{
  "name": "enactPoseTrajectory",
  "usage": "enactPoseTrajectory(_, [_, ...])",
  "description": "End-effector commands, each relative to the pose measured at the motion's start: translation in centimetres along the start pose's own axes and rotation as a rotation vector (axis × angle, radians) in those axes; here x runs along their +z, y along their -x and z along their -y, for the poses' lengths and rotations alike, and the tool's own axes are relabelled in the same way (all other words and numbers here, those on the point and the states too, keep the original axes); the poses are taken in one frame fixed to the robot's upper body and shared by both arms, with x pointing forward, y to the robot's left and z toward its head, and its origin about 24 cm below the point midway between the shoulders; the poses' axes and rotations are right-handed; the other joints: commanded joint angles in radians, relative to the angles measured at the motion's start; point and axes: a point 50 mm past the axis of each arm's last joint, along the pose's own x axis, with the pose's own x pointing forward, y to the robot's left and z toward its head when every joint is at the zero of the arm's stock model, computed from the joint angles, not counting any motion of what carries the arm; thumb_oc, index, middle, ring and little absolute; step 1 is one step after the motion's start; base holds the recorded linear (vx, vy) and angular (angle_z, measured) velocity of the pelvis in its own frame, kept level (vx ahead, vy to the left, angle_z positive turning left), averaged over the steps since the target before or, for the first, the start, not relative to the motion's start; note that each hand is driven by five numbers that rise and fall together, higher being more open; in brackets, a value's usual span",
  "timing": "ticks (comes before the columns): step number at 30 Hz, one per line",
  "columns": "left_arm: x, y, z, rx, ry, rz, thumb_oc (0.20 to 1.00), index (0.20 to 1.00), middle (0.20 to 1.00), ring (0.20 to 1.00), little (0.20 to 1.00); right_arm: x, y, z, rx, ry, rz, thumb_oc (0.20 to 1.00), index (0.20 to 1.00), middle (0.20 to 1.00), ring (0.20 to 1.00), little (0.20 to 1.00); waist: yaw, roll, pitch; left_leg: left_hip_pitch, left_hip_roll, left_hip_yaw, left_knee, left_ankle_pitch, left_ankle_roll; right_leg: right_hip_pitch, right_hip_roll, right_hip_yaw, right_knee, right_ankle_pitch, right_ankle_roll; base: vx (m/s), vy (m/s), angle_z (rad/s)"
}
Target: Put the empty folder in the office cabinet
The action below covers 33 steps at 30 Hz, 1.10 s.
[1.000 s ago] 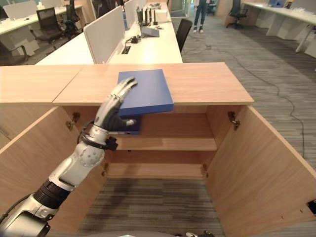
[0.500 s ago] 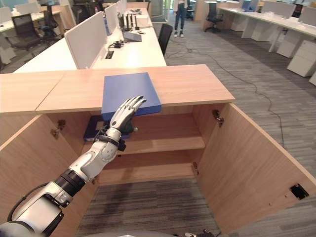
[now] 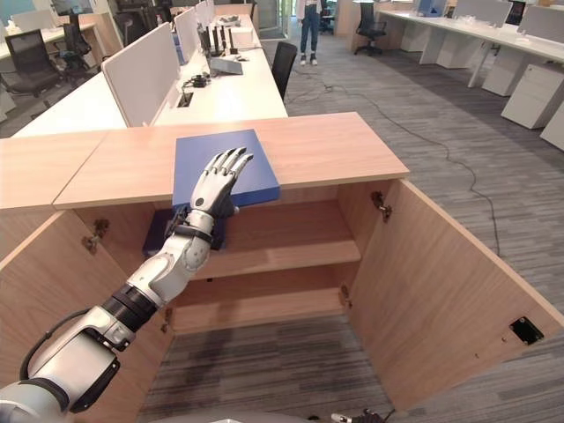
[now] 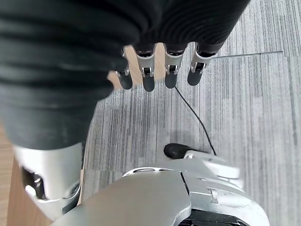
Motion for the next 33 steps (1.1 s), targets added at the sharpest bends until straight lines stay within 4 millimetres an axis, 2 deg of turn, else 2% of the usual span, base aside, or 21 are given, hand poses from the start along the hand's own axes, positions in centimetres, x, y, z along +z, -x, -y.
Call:
enactPoseTrajectory(1, [0.1, -4.9, -5.2, 0.186, -0.089, 0.035, 1.0, 1.0, 1.0, 1.0, 1.0, 0.7, -0.2, 0.4, -0.013, 0.089, -0.004, 1.0, 1.0, 1.0, 1.0, 1.0, 0.001, -0.03, 0.023, 0.031, -0.029, -0.052, 0.004, -0.083, 0.01, 0.053, 0.022, -0.007, 0.007, -0.044, 0.04, 0.0, 0.0, 0.0])
enactPoseTrajectory(14, [-2.6, -4.0, -2.9, 0.085, -0.103, -0.11, 1.0, 1.0, 1.0, 1.0, 1.0, 0.3, -0.1, 0.4, -0.016, 0.088, -0.016, 1.0, 1.0, 1.0, 1.0, 1.0, -0.003, -0.025, 0.025, 0.042, -0.029, -0.053, 0.004, -0.084, 0.006, 0.066, 0.027, -0.015, 0.007, -0.053, 0.038, 0.0, 0.0, 0.0])
enactPoseTrajectory(17, [-2.7, -4.0, -2.9, 0.085, -0.098, -0.118, 1.0, 1.0, 1.0, 1.0, 1.0, 0.4, -0.1, 0.4, -0.016, 0.088, -0.015, 1.0, 1.0, 1.0, 1.0, 1.0, -0.003, -0.025, 0.026, 0.043, -0.029, -0.053, 0.004, -0.085, 0.006, 0.066, 0.027, -0.015, 0.007, -0.054, 0.037, 0.0, 0.0, 0.0])
enactPoseTrajectory(27, [-5.2, -5.8, -4.9, 0.109, -0.214, -0.231, 1.0, 1.0, 1.0, 1.0, 1.0, 0.5, -0.1, 0.6, -0.011, 0.119, -0.008, 1.0, 1.0, 1.0, 1.0, 1.0, -0.023, -0.014, 0.018, 0.047, -0.032, -0.041, 0.004, -0.087, 0.006, 0.063, 0.029, -0.001, 0.007, -0.051, 0.04, 0.0, 0.0, 0.0])
enactPoseTrajectory(33, [-5.9, -5.7, -4.2, 0.05, -0.233, -0.264, 1.0, 1.0, 1.0, 1.0, 1.0, 0.6, -0.2, 0.7, -0.01, 0.116, -0.006, 1.0, 1.0, 1.0, 1.0, 1.0, -0.025, -0.012, 0.016, 0.047, -0.033, -0.038, 0.004, -0.089, 0.007, 0.062, 0.03, 0.001, 0.007, -0.051, 0.04, 0.0, 0.0, -0.02])
